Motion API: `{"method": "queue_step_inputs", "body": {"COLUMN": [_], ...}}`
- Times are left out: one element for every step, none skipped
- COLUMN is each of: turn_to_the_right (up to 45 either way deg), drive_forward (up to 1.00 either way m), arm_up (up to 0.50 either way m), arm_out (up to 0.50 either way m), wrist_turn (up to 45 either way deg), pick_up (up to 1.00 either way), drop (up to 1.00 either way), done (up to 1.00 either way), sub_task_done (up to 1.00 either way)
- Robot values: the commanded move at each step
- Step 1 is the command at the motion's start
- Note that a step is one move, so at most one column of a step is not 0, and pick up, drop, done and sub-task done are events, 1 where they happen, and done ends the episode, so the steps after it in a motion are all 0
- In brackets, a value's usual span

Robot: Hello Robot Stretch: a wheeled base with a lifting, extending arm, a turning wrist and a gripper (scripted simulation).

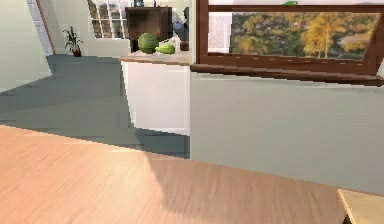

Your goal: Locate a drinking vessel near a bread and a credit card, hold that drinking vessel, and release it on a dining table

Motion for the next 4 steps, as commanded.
{"method": "queue_step_inputs", "body": {"turn_to_the_right": [0.0,0.0,0.0,0.0], "drive_forward": [0.00,0.00,0.00,0.00], "arm_up": [0.00,0.00,0.00,0.00], "arm_out": [0.00,0.00,0.00,0.00], "wrist_turn": [45.0,45.0,45.0,24.0], "pick_up": [0.00,0.00,0.00,0.00], "drop": [0.00,0.00,0.00,0.00], "done": [0.00,0.00,0.00,0.00], "sub_task_done": [0.00,0.00,0.00,0.00]}}
